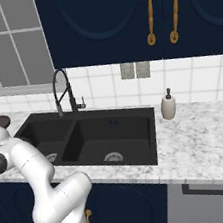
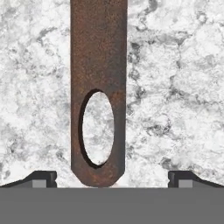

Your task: Pick the pan and sponge and place them into the sink. Then turn on the water.

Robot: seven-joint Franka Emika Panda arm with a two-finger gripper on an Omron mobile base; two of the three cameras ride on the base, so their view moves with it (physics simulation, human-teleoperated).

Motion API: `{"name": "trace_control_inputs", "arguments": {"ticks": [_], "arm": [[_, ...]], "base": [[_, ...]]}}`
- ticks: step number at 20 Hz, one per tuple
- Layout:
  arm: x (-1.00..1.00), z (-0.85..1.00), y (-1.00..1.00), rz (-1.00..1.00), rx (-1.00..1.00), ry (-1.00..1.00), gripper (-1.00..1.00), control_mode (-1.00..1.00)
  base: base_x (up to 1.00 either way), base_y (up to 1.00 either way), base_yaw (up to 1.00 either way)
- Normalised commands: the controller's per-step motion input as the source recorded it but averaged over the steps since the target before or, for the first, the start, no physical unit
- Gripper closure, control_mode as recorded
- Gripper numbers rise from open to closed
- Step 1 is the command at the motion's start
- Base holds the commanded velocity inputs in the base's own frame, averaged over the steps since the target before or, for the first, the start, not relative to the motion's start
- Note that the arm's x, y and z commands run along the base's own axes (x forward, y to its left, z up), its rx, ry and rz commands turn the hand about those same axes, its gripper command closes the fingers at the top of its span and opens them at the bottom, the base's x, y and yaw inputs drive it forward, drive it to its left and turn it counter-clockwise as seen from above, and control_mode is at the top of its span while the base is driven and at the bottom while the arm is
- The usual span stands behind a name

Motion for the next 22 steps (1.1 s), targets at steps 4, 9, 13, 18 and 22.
{"name": "trace_control_inputs", "arguments": {"ticks": [4, 9, 13, 18, 22], "arm": [[0.44, 0.00, 0.35, -0.18, -0.13, 0.04, -1.00, -1.00], [0.41, -0.03, 0.60, -0.13, -0.11, 0.00, -1.00, -1.00], [0.29, -0.29, 0.48, -0.04, -0.18, 0.07, 1.00, -1.00], [-0.03, -0.42, -0.06, 0.00, -0.07, 0.02, 1.00, -1.00], [-0.25, 0.00, -0.45, 0.00, -0.10, 0.00, 1.00, -1.00]], "base": [[0.00, 0.00, 0.00], [0.00, 0.00, 0.00], [0.00, 0.00, 0.00], [0.00, 0.00, 0.00], [0.00, 0.00, 0.00]]}}
